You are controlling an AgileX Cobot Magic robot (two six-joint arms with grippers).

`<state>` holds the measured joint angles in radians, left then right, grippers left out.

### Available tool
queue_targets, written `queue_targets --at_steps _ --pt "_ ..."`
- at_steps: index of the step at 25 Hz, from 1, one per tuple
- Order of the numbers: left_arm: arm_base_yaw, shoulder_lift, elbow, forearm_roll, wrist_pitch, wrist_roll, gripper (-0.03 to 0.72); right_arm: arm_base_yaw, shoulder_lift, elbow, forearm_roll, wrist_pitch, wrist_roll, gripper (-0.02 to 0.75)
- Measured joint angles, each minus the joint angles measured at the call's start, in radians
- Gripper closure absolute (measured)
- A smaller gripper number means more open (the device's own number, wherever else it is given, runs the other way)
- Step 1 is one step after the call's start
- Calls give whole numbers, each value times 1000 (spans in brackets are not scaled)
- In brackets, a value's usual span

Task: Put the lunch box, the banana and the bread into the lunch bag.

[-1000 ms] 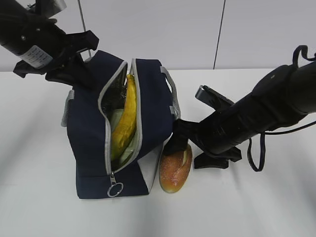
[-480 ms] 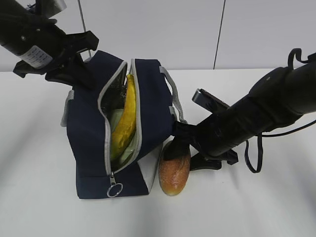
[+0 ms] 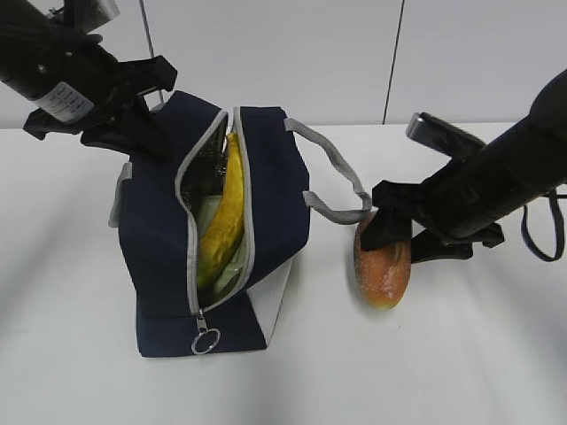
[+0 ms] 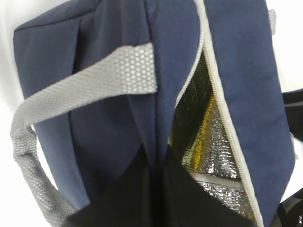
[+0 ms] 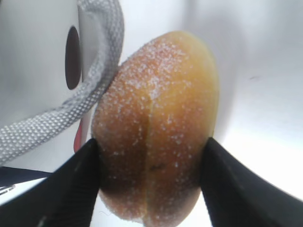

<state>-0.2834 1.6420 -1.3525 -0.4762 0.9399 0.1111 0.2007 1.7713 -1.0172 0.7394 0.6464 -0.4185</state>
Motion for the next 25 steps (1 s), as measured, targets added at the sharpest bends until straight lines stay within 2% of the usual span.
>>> queue_targets --at_steps 3,9,25 --pt "0 0 0 2 2 0 691 -30 -56 2 -22 6 10 279" --pt "0 0 0 2 4 0 691 -34 -164 -20 -60 27 14 280" --pt "0 0 0 3 5 0 691 -34 -316 -261 -235 106 96 281"
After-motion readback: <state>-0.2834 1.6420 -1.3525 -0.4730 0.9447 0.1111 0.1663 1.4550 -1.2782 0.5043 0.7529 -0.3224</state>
